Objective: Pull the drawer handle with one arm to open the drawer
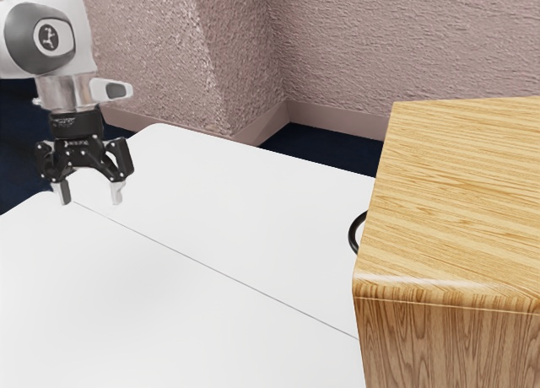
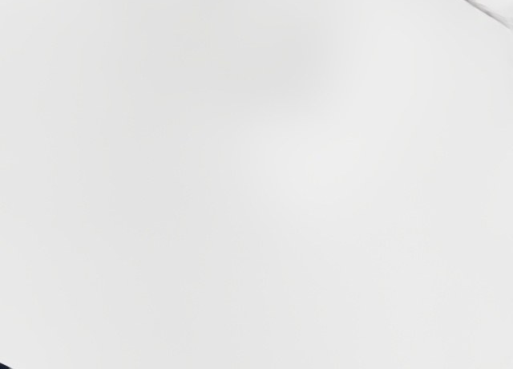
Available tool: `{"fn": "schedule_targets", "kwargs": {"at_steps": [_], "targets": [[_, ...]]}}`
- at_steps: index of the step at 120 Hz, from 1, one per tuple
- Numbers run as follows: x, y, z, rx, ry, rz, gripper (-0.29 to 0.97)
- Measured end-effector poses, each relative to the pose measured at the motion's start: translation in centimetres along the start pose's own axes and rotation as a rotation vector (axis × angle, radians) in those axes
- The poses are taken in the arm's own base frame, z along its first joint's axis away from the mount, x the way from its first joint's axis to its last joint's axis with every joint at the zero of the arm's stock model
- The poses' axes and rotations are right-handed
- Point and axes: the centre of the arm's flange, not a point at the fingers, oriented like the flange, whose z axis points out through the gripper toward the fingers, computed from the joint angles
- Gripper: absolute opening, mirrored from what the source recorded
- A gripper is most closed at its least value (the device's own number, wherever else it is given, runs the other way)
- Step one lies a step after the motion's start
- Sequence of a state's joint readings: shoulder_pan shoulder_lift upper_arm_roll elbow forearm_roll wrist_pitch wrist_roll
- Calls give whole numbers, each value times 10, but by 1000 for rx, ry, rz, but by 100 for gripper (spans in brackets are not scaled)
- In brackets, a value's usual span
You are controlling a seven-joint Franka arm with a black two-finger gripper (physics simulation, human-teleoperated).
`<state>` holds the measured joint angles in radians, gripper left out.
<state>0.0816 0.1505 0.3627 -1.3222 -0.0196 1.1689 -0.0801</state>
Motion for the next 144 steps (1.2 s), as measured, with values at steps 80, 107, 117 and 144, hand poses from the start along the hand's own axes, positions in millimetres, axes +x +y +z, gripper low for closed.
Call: {"fn": "schedule_targets", "kwargs": {"at_steps": [80, 107, 117, 144], "targets": [[-105, 254, -82, -114, 362, 332, 68], [-71, 268, -58, -211, 314, 240, 68], [-64, 276, -48, -234, 293, 217, 68], [-66, 307, -36, -275, 279, 189, 68]]}}
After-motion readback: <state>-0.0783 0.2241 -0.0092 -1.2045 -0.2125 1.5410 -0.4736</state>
